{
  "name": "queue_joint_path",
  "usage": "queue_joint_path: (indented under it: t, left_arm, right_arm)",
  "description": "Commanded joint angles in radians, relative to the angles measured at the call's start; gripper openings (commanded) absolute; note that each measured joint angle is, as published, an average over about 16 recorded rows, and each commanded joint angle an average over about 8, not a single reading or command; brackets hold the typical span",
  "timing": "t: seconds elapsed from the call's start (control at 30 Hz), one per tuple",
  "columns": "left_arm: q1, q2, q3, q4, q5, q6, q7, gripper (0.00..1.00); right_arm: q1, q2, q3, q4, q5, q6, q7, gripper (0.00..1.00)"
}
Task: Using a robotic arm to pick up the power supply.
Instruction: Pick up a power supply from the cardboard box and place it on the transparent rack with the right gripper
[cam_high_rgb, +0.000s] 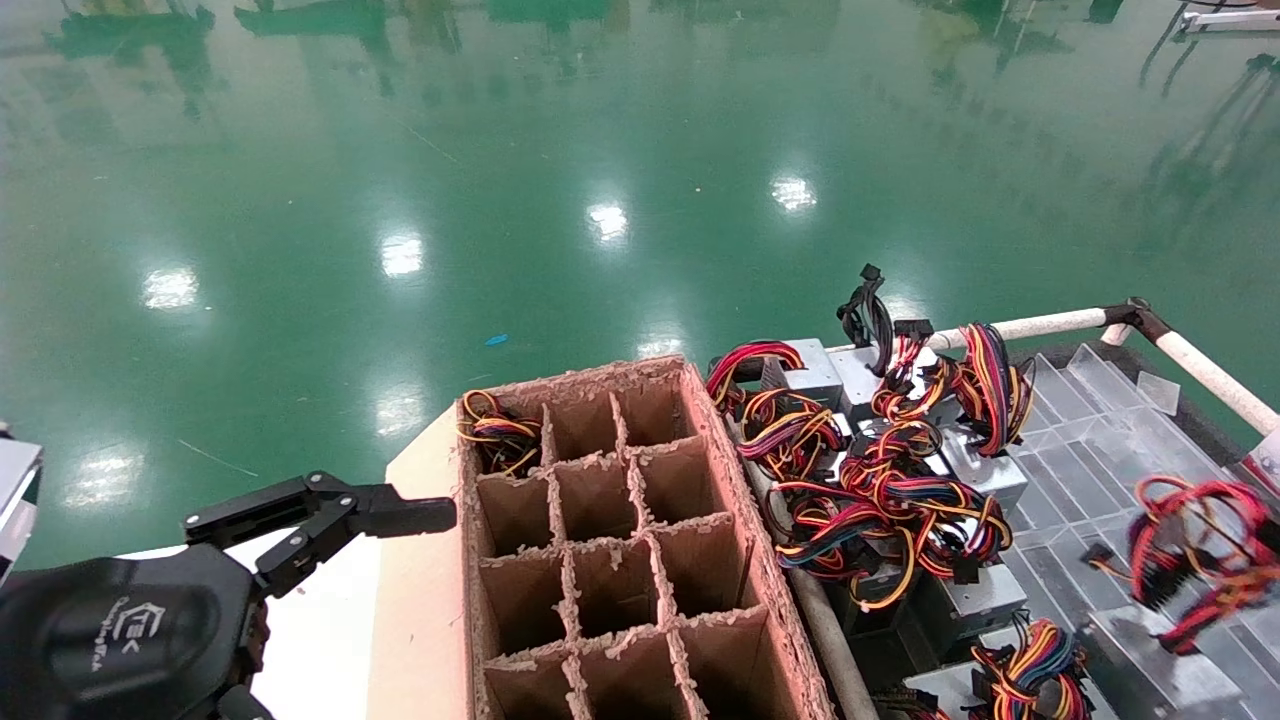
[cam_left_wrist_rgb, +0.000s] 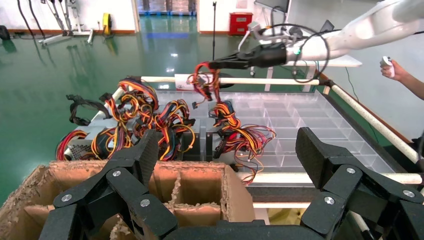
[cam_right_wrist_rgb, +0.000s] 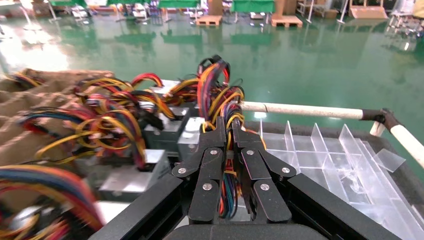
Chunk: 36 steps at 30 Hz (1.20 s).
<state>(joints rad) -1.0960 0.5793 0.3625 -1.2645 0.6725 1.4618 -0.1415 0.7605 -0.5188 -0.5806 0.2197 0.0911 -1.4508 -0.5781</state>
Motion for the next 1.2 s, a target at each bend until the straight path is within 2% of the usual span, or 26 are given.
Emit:
queue_joint_path:
  t: [0.03, 0.27, 0.47, 0.73, 1.2]
  left_arm:
    - [0.0, 0.0, 0.0, 0.0, 0.0, 0.0, 0.0, 1.0]
    - [0.0, 0.0, 0.0, 0.0, 0.0, 0.0, 0.0, 1.0]
    - [0.0, 0.0, 0.0, 0.0, 0.0, 0.0, 0.0, 1.0]
    - [0.0, 0.0, 0.0, 0.0, 0.0, 0.0, 0.0, 1.0]
    - [0.0, 0.0, 0.0, 0.0, 0.0, 0.0, 0.0, 1.0]
  right_arm:
    - [0.047, -0.014, -0.013, -0.001, -0.025, 0.04, 0.002, 0.0]
    - [0.208, -0.071, -0.071, -0.026, -0.125, 0.149, 0.018, 0.0]
    - [0.317, -0.109, -0.114, -0.052, -0.197, 0.181, 0.035, 0.0]
    - [0.4, -0.127, -0.151, -0.088, -0.255, 0.147, 0.055, 0.0]
    - [0.454, -0.125, -0.167, -0.138, -0.282, 0.042, 0.052, 0.0]
